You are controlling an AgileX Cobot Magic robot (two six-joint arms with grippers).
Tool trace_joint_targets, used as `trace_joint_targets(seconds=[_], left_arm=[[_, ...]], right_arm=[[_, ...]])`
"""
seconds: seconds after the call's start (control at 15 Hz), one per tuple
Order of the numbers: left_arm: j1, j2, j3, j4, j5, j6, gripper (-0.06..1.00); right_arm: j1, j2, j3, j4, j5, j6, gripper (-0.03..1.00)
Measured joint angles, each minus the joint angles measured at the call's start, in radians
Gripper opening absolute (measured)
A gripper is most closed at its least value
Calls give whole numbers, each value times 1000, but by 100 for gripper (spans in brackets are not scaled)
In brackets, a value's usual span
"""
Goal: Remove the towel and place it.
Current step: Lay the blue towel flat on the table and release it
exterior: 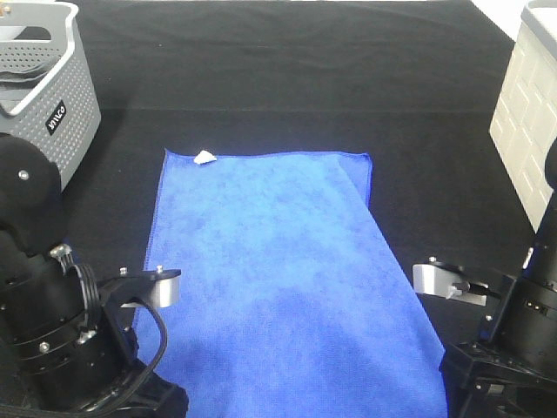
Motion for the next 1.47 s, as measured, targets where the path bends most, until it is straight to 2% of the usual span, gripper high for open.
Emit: trace_joint_targets(seconds=[0.4,0.67,0.73,0.8,0.87,0.93,1.0,1.13,1.2,1.33,1.47], left_arm=[[0,-68,-108,0,60,0,78],[0,-108,-185,48,51,0,78],[0,-116,-225,99,29,-17,78],[0,-116,-243,123,27,-33,78],[0,-116,-281,184,17,-71,78],[22,-116,-362,328,11,-164,80],[22,-116,-362,328,11,-164,80],[90,-109,-457,459,4,-233,82],[158,-87,-540,501,4,-249,82],[236,-40,-621,518,-1,-253,82],[276,-16,-647,547,-11,-256,82]], right_arm=[[-1,-187,-50,-33,-46,42,70],[-1,-342,-171,-194,-149,198,70],[-8,-357,-230,-260,-155,251,70],[-16,-357,-251,-262,-152,260,70],[-75,-357,-307,-260,-138,262,70],[-183,-349,-377,-230,-111,242,70],[-183,-349,-377,-230,-111,242,70],[-308,-301,-481,-142,-42,182,70],[-343,-230,-557,-92,-14,165,70],[-349,-167,-631,-89,-11,157,71],[-349,-154,-652,-104,-32,154,71]])
